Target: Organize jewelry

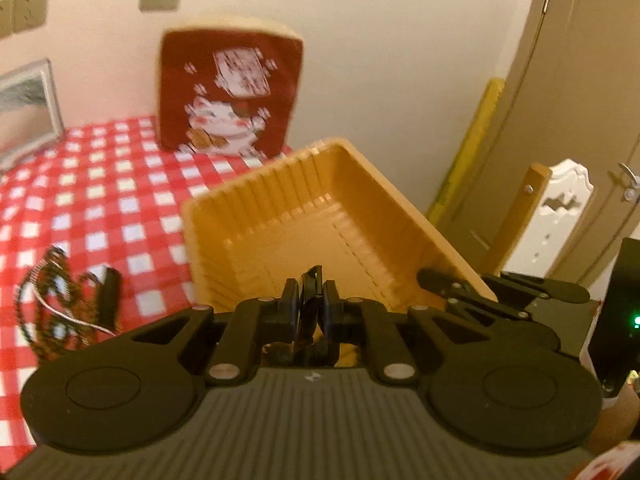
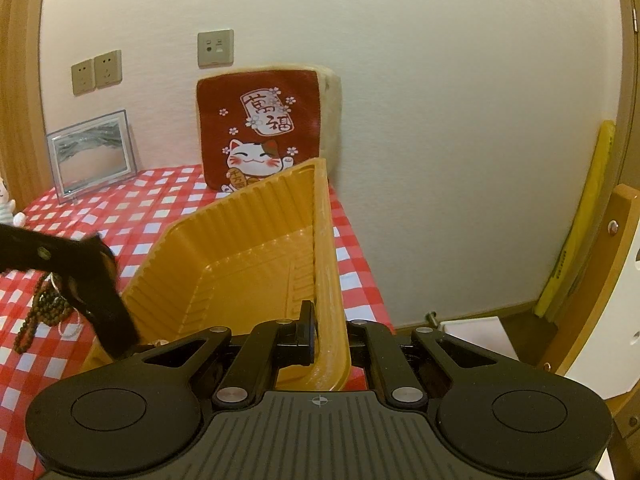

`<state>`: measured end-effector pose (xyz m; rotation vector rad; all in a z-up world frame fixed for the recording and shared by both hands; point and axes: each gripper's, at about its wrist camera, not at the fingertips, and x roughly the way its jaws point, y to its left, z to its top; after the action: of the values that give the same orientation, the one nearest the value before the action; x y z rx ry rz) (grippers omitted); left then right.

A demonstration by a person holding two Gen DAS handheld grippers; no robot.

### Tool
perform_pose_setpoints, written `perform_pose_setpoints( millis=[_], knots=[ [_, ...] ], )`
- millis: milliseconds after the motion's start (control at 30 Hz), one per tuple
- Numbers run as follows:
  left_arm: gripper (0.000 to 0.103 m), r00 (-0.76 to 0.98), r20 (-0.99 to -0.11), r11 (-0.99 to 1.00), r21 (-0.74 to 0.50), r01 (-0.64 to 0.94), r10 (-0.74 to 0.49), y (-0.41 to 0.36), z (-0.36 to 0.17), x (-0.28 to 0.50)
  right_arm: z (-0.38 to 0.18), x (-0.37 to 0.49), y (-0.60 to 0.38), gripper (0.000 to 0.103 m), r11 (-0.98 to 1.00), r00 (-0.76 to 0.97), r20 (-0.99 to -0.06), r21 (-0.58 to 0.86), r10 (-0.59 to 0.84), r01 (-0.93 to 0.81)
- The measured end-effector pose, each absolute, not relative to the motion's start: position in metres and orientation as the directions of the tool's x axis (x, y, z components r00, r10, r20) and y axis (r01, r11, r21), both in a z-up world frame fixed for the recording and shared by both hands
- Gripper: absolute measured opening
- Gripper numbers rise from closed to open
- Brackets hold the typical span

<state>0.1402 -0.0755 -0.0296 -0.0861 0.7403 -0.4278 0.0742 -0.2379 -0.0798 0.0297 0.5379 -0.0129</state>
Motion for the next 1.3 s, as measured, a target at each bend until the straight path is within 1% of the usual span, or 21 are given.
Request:
perform_pose_setpoints(
  millis=[200,333,433,533,600,800,967,1067,1300],
  knots=[
    [0.01,0.584,-0.706,0.91,-0.234,0.343,-0.401,-0.091,-0.052,0.153,-0.08,0.073,-0.237,0.006,1.0,0.858,-0.514,0.024,-0.002,0.017],
    [0.011,0.547,-0.732,0.909,-0.256,0.329,-0.405,-0.096,-0.064,0.159,-0.081,0.073,-0.236,0.006,1.0,0.857,-0.516,0.026,-0.002,0.018],
    [0.011,0.544,-0.732,0.907,-0.266,0.326,-0.41,-0.099,-0.066,0.164,-0.082,0.074,-0.237,0.006,0.999,0.854,-0.52,0.031,-0.003,0.022],
    [0.017,0.545,-0.714,0.896,-0.305,0.323,-0.44,-0.095,-0.063,0.166,-0.083,0.074,-0.239,0.006,0.999,0.853,-0.523,0.035,-0.003,0.025],
    [0.022,0.554,-0.704,0.893,-0.306,0.329,-0.445,-0.096,-0.059,0.165,-0.084,0.075,-0.24,0.005,0.999,0.851,-0.525,0.04,-0.003,0.028],
    [0.022,0.58,-0.688,0.899,-0.301,0.319,-0.436,-0.083,-0.049,0.157,-0.084,0.079,-0.242,0.005,0.998,0.848,-0.529,0.047,-0.003,0.033],
    [0.023,0.634,-0.685,0.932,-0.236,0.274,-0.359,-0.057,-0.043,0.144,-0.085,0.08,-0.245,0.005,0.998,0.846,-0.533,0.055,-0.003,0.038],
    [0.025,0.656,-0.69,0.952,-0.215,0.218,-0.306,-0.035,-0.044,0.137,-0.086,0.081,-0.246,0.005,0.998,0.845,-0.535,0.057,-0.003,0.04],
    [0.025,0.672,-0.722,0.985,-0.155,0.077,-0.166,0.009,-0.06,0.128,-0.087,0.082,-0.246,0.005,0.998,0.849,-0.528,0.044,-0.015,0.045]
  ],
)
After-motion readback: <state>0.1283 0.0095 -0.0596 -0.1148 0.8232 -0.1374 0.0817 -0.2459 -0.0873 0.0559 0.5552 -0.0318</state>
